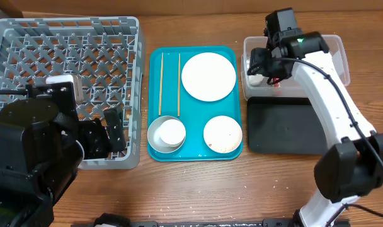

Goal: Sort waste into correct bins and load items into the dishwasher
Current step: 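Reach the right gripper to the white cup on the teal tray and grasp it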

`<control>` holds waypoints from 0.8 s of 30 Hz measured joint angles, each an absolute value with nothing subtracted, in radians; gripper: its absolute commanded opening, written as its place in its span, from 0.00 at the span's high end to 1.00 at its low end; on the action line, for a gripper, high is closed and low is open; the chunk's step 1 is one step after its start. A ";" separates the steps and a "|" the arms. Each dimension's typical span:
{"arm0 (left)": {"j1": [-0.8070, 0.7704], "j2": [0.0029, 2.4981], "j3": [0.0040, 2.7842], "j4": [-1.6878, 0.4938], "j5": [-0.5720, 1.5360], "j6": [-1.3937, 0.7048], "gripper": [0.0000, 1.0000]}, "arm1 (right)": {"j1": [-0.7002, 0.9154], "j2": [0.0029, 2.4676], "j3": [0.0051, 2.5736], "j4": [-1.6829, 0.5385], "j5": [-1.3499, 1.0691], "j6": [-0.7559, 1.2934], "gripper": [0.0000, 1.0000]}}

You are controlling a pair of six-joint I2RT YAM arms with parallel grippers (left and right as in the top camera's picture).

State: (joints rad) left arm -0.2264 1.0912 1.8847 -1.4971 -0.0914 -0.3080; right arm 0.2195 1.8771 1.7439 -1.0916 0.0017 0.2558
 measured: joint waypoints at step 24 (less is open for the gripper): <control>-0.226 1.091 1.884 -1.497 -0.091 -0.308 0.00 | 0.799 1.868 1.404 -0.852 -0.092 0.520 0.76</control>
